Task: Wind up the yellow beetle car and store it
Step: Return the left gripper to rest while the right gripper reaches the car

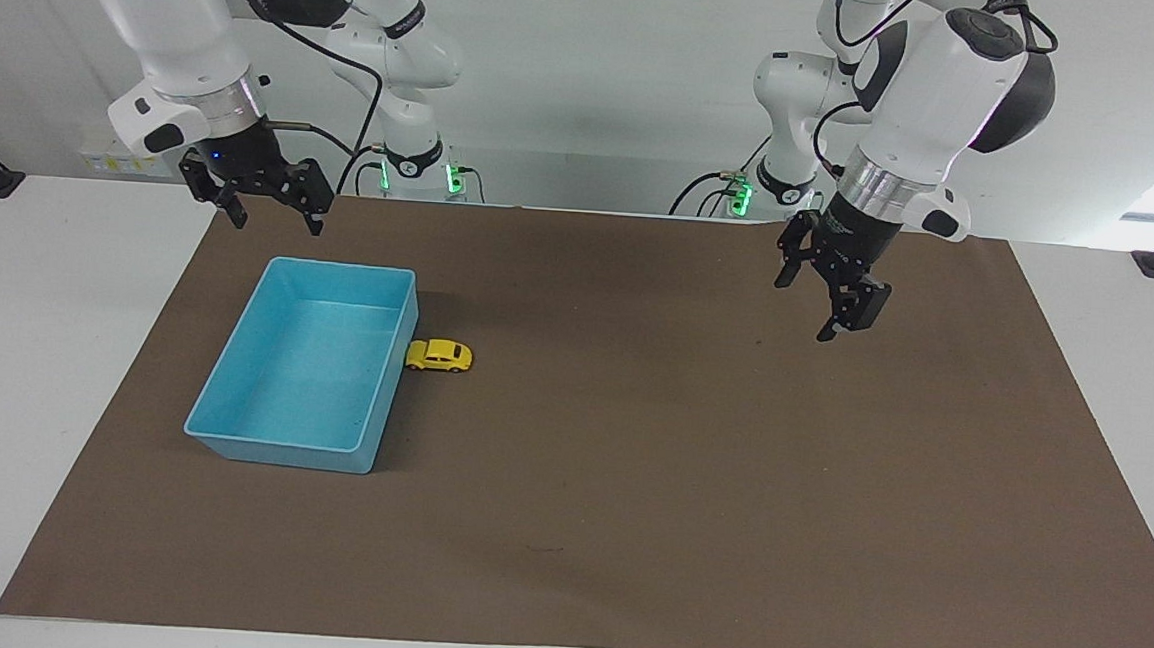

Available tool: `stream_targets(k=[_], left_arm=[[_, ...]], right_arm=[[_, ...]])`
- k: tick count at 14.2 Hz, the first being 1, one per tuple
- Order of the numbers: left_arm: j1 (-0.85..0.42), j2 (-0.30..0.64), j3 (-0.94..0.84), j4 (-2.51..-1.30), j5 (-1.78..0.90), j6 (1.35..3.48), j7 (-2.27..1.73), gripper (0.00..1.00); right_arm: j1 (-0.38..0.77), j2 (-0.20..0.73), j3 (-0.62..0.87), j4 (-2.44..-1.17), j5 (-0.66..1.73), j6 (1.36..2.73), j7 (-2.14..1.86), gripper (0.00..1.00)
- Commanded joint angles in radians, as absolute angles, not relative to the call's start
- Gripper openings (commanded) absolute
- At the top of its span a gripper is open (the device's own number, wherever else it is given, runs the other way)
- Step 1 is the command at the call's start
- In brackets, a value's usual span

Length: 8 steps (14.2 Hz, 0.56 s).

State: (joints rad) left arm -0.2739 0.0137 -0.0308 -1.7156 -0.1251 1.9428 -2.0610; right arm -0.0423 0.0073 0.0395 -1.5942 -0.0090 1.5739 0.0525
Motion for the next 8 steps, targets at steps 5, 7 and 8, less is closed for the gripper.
stream_targets(k=[5, 7, 8], left_arm=[[-0.218, 0.017, -0.034, -1.600, -0.112, 1.816, -1.592, 1.00], [-0.181, 0.015, -0.035, -1.580, -0.113, 1.790, -1.405, 1.00], [-0.172, 0.014, -0.032, -1.578, -0.114, 1.778, -1.322, 1.00]], right_arm=[[-0.022, -0.052, 0.051, -1.718, 0.000, 1.663, 0.080, 1.00], [0.009, -0.048, 0.051, -1.736, 0.002, 1.687, 0.133, 1.00], [0.020, -0.046, 0.051, -1.744, 0.002, 1.700, 0.158, 1.00]])
